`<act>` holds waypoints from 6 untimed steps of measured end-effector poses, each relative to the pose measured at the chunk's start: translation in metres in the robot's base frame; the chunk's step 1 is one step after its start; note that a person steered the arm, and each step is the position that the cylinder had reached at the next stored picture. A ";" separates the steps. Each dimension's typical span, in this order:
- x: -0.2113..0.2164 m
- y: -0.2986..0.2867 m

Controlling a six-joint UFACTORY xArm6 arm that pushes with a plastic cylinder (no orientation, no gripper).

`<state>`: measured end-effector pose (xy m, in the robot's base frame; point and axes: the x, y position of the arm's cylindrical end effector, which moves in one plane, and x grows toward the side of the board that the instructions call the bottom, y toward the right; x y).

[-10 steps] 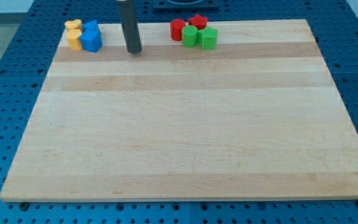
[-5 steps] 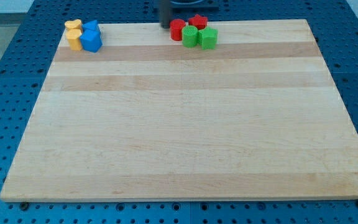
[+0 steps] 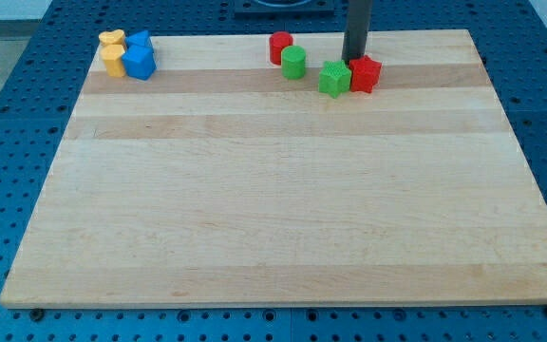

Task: Push the red star to the right side of the board

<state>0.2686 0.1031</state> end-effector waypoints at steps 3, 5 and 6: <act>0.049 0.061; 0.053 -0.014; 0.066 -0.053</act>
<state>0.3341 0.0500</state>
